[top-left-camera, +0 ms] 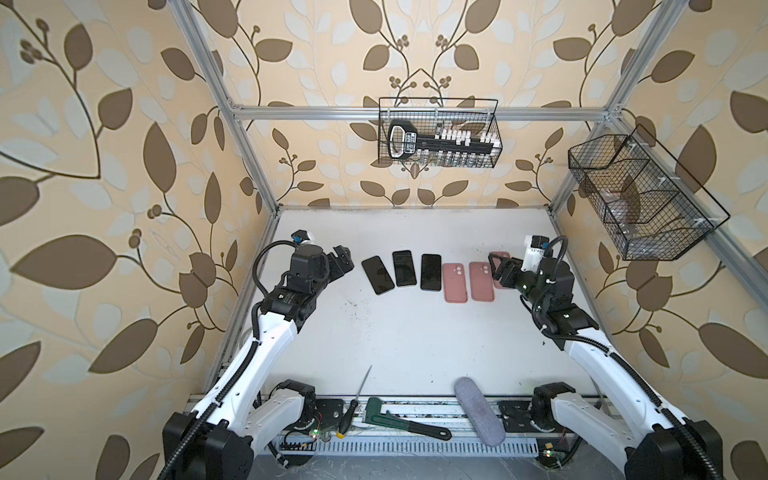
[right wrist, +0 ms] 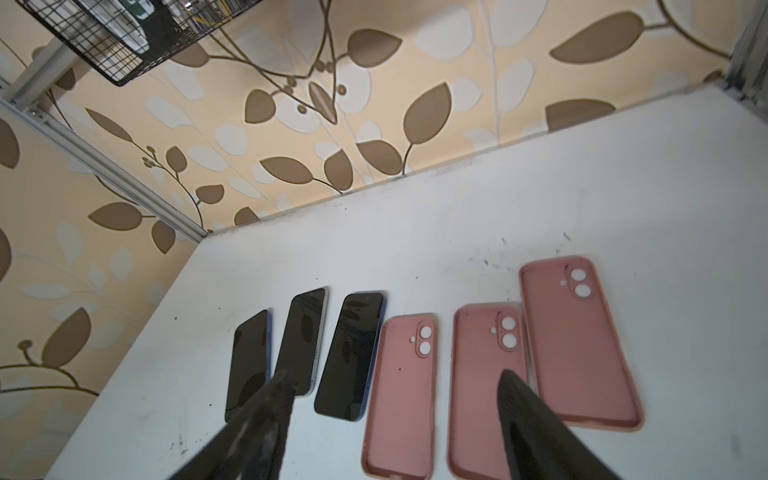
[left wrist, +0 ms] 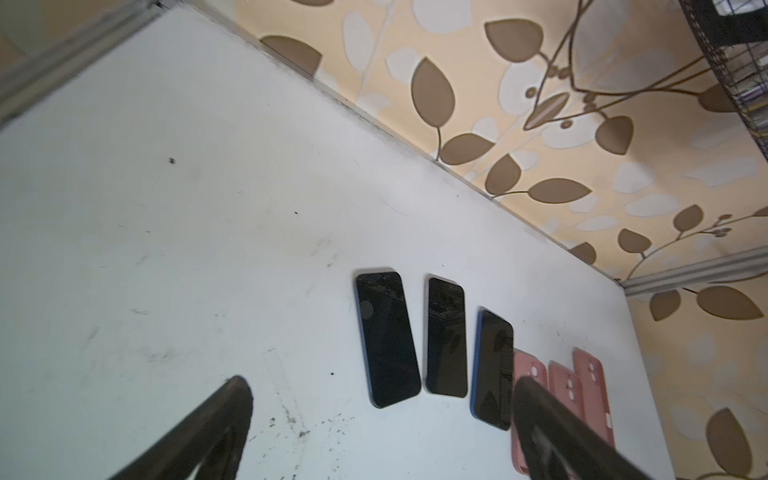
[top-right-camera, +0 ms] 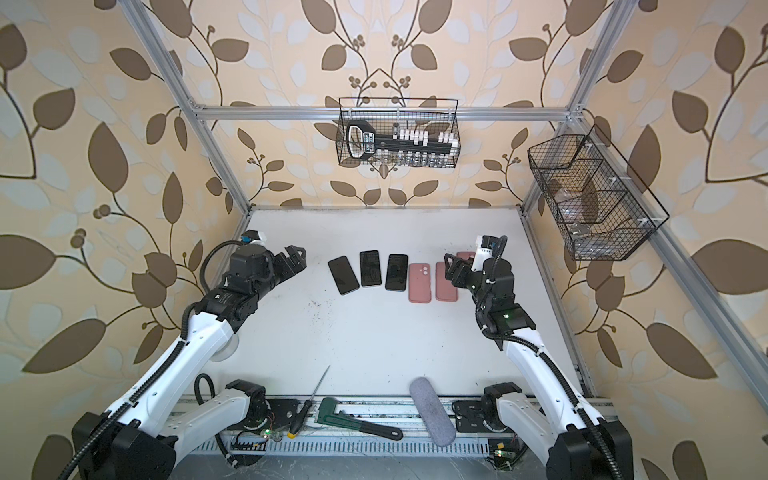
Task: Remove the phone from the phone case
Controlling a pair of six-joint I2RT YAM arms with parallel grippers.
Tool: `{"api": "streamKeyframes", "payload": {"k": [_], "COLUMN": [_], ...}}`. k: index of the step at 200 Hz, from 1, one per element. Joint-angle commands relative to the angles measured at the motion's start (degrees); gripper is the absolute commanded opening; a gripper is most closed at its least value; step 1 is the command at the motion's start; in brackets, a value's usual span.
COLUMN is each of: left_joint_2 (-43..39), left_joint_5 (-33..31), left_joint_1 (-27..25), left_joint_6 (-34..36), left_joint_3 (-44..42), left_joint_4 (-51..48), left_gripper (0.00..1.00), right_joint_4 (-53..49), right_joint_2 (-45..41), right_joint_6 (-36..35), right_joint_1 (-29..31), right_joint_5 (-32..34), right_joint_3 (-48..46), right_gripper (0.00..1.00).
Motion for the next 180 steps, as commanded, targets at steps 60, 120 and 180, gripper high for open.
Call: {"api": "streamKeyframes", "payload": {"k": [60,120,180], "left_joint_2": [-5.0,-4.5,-5.6], "left_joint_5": [-11.0,-12.5,-9.1], "left_joint_1": [-0.3,1.2,14.3], "left_joint_6": [18.6,26.6,21.8], "left_joint_3": [-3.7,-6.3,-14.7], "left_joint_4": [8.1,10.1,18.6], "left_gripper": [0.99,0.99,0.99], "right_joint_4": [-6.3,-7.8,4.3], "right_joint_2": [4.7,3.7,-0.5], "right_joint_6": [-11.0,-19.4,-19.7], "right_joint_1": [-1.8,-1.8,-2.1], "right_joint_5": [-6.1,3.2,12.6], "right_joint_3": [10.5,10.0,-0.6], "right_gripper": [1.0,1.0,1.0]}}
